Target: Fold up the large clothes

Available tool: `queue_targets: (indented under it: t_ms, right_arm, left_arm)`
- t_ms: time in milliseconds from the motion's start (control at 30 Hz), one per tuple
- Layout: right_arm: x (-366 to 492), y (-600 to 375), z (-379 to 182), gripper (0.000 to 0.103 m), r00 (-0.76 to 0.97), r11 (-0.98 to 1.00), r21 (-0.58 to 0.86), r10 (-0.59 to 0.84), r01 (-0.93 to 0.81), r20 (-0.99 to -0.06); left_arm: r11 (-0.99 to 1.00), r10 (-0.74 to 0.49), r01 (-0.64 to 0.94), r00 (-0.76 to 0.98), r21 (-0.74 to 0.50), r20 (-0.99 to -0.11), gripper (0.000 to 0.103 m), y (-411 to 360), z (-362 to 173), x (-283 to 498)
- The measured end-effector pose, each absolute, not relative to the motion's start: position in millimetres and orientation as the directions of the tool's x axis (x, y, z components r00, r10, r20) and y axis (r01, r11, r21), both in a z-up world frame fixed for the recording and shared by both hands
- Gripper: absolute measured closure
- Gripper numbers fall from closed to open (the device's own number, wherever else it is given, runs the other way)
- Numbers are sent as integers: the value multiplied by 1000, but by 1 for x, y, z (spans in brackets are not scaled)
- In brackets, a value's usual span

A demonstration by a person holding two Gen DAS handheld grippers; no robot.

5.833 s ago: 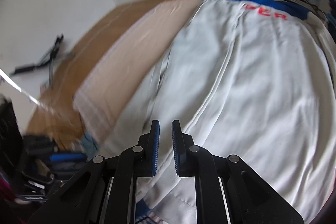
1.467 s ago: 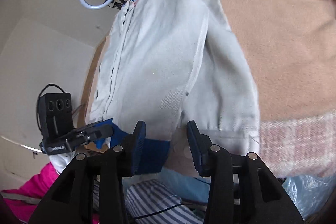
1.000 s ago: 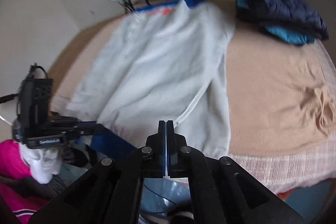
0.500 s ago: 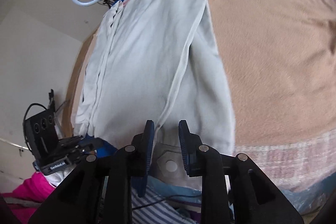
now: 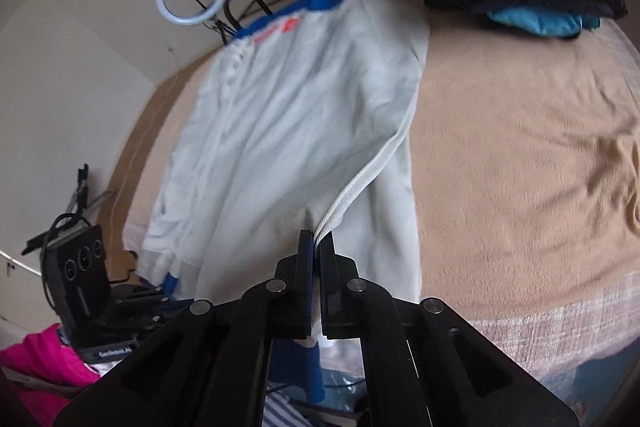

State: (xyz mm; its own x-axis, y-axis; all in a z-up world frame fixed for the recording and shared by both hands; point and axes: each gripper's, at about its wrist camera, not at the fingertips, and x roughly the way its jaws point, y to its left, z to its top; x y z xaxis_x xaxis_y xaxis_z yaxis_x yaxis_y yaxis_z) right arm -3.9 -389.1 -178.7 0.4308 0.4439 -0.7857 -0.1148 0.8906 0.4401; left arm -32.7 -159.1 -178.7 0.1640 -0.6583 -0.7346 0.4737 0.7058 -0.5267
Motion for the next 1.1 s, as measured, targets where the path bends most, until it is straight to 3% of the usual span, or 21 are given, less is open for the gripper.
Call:
queue_targets:
  t_ms: [133, 300, 500, 600, 900, 967, 1033, 1100]
  right_arm:
    - [6, -381, -220, 102, 341, 938, 337, 346, -85, -874]
    - [3, -391, -196, 102, 418, 924, 369, 377, -104, -826]
    - [2, -378, -224, 102, 357, 953, 273, 303, -134, -884]
    - [-3, -392, -218, 101, 383, 935, 340, 352, -103, -854]
    - [-15, -441, -218, 99, 429, 879, 476, 419, 28, -800]
    - [-17, -441, -218, 99, 426, 882, 470, 416, 25, -803]
    - [-17, -442, -222, 99, 404, 860, 510, 460, 18, -791]
    - [-18, -441, -229, 98, 378, 848, 529, 480, 30, -792]
  left_arm:
    - [722, -642, 454, 160, -522, -750, 100, -164, -190, -33]
    - [713, -632, 532, 204, -457, -748, 100, -172, -172, -40]
    - [736, -593, 535, 213, -415, -776, 100, -166, -181, -48]
    - [745, -579, 543, 237, -388, -780, 92, -160, -174, -59]
    - [728, -607, 594, 325, -342, -726, 91, -173, -137, -74]
    - [711, -615, 612, 305, -346, -727, 87, -192, -141, -72]
    - [696, -619, 628, 280, -347, -734, 74, -212, -149, -72]
    - [685, -611, 649, 265, -331, -746, 74, -231, -159, -74]
